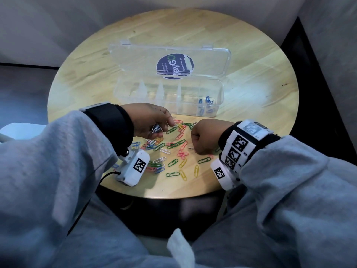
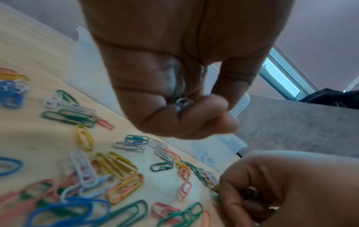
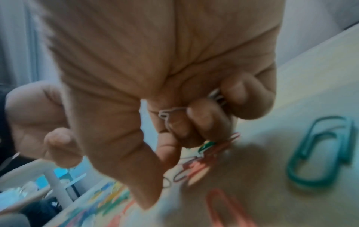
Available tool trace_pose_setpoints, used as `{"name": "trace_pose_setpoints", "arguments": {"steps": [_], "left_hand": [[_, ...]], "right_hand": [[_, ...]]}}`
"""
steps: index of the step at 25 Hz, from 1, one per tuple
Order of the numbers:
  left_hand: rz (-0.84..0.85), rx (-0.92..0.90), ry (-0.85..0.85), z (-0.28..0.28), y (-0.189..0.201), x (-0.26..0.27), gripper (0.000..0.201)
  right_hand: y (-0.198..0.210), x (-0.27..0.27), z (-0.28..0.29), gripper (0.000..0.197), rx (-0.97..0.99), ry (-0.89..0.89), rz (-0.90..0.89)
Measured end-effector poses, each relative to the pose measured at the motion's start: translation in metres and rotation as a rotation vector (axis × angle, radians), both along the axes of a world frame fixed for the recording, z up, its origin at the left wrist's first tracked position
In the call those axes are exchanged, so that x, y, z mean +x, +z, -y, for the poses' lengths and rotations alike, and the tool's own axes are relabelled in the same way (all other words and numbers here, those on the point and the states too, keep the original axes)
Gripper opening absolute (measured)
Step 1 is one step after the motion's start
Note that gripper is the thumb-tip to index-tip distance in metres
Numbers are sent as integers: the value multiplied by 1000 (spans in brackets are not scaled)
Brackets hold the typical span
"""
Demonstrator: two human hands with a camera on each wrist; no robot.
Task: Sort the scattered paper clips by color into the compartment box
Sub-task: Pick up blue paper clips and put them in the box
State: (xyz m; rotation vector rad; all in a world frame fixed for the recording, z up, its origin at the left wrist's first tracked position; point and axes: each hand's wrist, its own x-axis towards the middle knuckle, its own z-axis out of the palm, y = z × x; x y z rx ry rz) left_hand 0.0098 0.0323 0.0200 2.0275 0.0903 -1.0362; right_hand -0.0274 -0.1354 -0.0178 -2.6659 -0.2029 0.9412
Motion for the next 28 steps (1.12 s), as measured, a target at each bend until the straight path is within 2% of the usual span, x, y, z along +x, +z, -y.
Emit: {"name": "trace_pose_setpoints", "arguments": {"steps": [2, 5, 7, 10, 15, 19, 24, 28], "left_hand": [[70, 109, -113, 0, -2, 0, 23], [266, 439, -501, 1, -7, -2, 12], [316, 610, -663, 1, -11, -6, 21], [334, 692, -795, 1, -17, -9, 40], [410, 697, -847, 1, -26, -10, 43], [421, 704, -845, 1, -28, -11, 42], [470, 713, -877, 4, -32, -13, 33], [490, 681, -832, 4, -38, -11, 14]], "right_hand": [[5, 3, 8, 10, 90, -71, -17], [12, 7, 21, 12, 182, -133, -46], [11, 8, 27, 14, 210, -155, -66], [8, 8, 30, 16, 239, -172, -75], [9, 9, 33, 15, 423, -298, -109], [12, 7, 34, 25, 455, -319, -162], [14, 8, 34, 25, 534, -448, -218], [12, 9, 34, 25, 531, -528, -231]]}}
